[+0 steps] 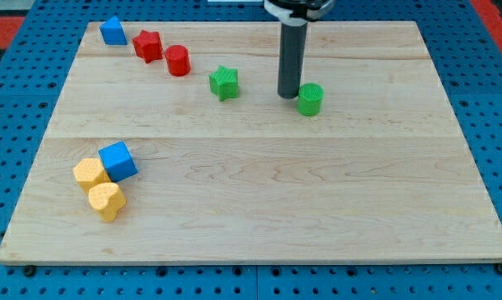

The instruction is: Keep green circle and blue cube in a vertical line

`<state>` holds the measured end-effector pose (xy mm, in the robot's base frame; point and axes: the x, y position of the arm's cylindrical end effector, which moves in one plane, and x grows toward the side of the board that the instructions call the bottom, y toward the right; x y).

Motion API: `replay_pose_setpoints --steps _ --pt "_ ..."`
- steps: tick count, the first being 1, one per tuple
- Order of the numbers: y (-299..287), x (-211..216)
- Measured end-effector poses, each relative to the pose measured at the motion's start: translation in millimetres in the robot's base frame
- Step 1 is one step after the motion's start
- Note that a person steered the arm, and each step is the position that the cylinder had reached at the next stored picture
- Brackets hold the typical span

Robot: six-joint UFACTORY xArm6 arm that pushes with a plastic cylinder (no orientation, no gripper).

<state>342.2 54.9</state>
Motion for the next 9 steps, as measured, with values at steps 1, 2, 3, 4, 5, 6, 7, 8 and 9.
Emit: replay_pose_setpoints --steps 1,2,3,4,5,6,7,8,9 --pt "3 -29" --pt "43 3" --pt "44 3" --pt "42 5" --pt "35 22" --pt "26 43" --pt "-12 25" --pt "-54 21" --pt "-66 62"
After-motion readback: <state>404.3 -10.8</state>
